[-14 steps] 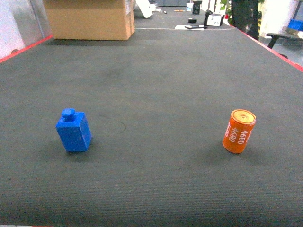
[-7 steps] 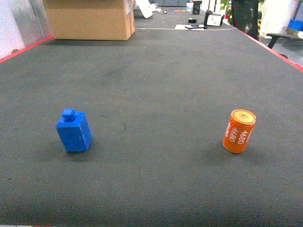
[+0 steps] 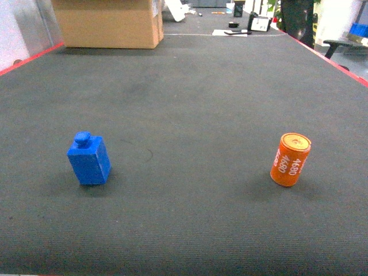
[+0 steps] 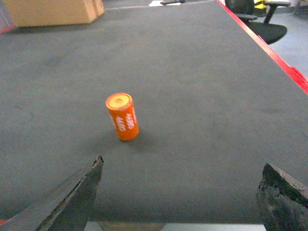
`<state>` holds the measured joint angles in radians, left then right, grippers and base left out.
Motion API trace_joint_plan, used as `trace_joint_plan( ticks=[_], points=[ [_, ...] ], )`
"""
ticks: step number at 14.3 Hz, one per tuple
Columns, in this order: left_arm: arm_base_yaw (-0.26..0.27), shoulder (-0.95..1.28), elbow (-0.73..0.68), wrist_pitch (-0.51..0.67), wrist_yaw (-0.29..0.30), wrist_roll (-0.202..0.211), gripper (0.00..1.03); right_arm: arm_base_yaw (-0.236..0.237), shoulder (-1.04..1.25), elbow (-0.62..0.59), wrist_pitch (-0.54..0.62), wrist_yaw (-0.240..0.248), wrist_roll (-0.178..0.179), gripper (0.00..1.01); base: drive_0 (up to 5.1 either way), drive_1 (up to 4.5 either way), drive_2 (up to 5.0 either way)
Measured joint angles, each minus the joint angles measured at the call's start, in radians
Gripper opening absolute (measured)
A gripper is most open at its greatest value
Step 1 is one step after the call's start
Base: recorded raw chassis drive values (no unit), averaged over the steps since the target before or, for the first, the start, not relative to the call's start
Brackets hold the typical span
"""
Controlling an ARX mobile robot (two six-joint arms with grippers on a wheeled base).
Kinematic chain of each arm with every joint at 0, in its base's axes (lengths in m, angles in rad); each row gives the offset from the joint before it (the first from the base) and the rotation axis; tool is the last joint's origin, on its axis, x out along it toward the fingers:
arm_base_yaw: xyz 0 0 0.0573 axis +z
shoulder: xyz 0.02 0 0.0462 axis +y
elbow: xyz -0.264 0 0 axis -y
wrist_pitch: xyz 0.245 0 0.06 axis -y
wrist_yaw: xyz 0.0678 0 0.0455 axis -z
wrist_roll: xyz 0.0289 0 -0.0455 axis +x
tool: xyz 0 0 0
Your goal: Sort blue parts and orange caps into right shelf containers
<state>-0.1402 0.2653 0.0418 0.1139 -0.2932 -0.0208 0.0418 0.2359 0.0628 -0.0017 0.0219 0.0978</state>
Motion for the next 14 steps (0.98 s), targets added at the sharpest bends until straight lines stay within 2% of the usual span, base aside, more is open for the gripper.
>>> trace_joint_plan(
  ticks=[2,4,7,8,10,12,13,14],
  points=[
    [-0.001,0.106,0.024,0.109,0.0,0.002,0.98,0.023,0.099,0.025,0.098,0.003,0.013,0.98,0.0,0.0,0.0],
    [-0.008,0.401,0.12,0.39,0.062,0.001,0.98,0.079,0.407,0.104,0.353,0.015,0.023,0.98,0.0,0.0,0.0],
    [-0.016,0.784,0.24,0.618,0.127,0.024,0.98,0.124,0.794,0.236,0.573,0.029,0.017,0.98,0.0,0.0,0.0],
    [-0.015,0.89,0.28,0.649,0.147,0.027,0.98,0.139,0.898,0.28,0.607,0.036,0.011,0.98,0.0,0.0,0.0],
    [-0.012,1.111,0.389,0.681,0.195,0.029,0.98,0.183,1.135,0.386,0.654,0.077,-0.03,0.98,0.0,0.0,0.0],
    [-0.011,1.258,0.452,0.702,0.22,0.028,0.98,0.188,1.305,0.463,0.686,0.101,-0.068,0.98,0.0,0.0,0.0],
    [-0.01,1.376,0.501,0.735,0.228,0.023,0.98,0.195,1.405,0.515,0.699,0.116,-0.074,0.98,0.0,0.0,0.0],
    [-0.01,1.403,0.515,0.746,0.231,0.02,0.98,0.201,1.43,0.53,0.706,0.119,-0.074,0.98,0.0,0.0,0.0]
  ],
)
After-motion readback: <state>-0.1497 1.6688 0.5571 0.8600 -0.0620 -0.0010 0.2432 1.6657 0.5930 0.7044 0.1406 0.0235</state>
